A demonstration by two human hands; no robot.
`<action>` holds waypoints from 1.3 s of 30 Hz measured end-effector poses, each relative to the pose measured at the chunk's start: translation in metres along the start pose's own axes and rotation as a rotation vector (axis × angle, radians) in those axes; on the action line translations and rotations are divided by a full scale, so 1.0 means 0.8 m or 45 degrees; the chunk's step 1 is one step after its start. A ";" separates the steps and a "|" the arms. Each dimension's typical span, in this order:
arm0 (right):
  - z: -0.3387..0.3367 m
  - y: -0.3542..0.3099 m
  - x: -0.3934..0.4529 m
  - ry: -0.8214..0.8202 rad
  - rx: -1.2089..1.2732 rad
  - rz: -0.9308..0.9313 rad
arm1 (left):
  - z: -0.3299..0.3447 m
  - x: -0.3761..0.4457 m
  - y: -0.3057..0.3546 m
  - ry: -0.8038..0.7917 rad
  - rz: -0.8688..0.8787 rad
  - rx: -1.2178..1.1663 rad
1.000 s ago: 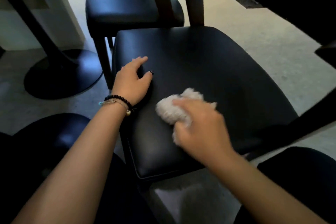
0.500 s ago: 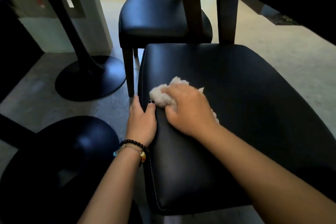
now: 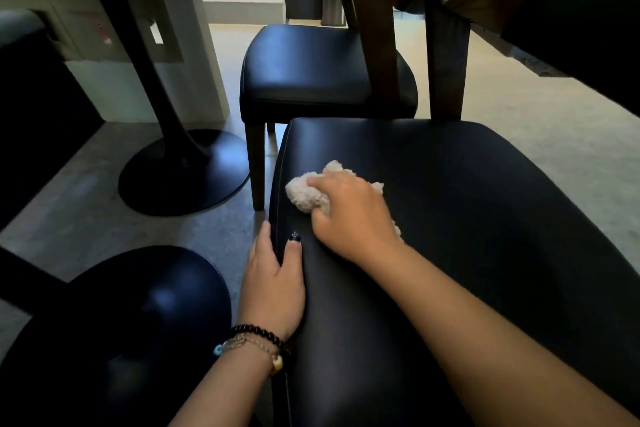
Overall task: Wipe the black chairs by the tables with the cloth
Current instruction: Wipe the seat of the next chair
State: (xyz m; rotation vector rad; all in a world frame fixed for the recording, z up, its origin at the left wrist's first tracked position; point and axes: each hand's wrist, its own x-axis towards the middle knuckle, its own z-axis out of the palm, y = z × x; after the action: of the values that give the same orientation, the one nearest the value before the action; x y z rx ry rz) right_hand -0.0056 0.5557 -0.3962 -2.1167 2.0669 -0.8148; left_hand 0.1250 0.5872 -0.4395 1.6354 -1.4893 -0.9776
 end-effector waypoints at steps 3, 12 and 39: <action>-0.014 0.029 0.013 0.003 0.074 0.055 | 0.000 0.001 -0.003 0.003 -0.002 -0.039; -0.009 0.082 0.113 0.081 -0.195 0.509 | 0.002 0.000 -0.003 0.003 0.011 -0.088; -0.321 -0.047 0.096 -0.133 -0.209 0.354 | -0.042 0.031 0.232 0.213 0.305 -0.143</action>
State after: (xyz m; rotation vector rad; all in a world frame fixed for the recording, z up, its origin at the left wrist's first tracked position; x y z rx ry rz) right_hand -0.0814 0.5650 -0.1369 -1.8354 2.3693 -0.5043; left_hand 0.0705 0.5472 -0.2618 1.3865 -1.4503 -0.7593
